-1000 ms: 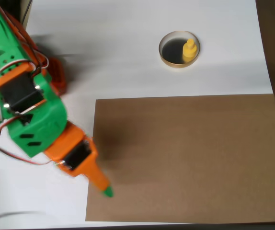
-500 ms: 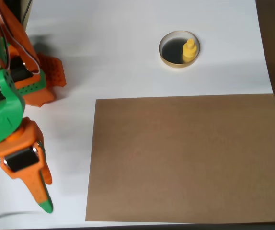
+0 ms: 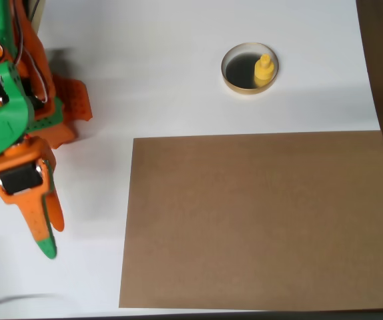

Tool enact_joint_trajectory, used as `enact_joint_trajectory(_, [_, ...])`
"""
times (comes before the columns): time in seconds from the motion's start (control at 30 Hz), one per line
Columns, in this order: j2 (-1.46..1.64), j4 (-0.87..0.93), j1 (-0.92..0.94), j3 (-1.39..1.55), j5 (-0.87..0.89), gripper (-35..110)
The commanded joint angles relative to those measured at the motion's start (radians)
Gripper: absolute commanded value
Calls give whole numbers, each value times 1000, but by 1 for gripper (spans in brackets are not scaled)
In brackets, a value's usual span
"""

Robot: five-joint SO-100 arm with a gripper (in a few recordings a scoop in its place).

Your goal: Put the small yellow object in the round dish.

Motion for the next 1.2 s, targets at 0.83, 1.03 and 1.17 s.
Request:
enact_joint_trajectory(0.83, [270,81,-6,156,-209,0])
enact_joint_trajectory(1.03, [285,-52,101,192,-28,0])
enact_joint_trajectory(1.17, [293,-11,114,181,14,0])
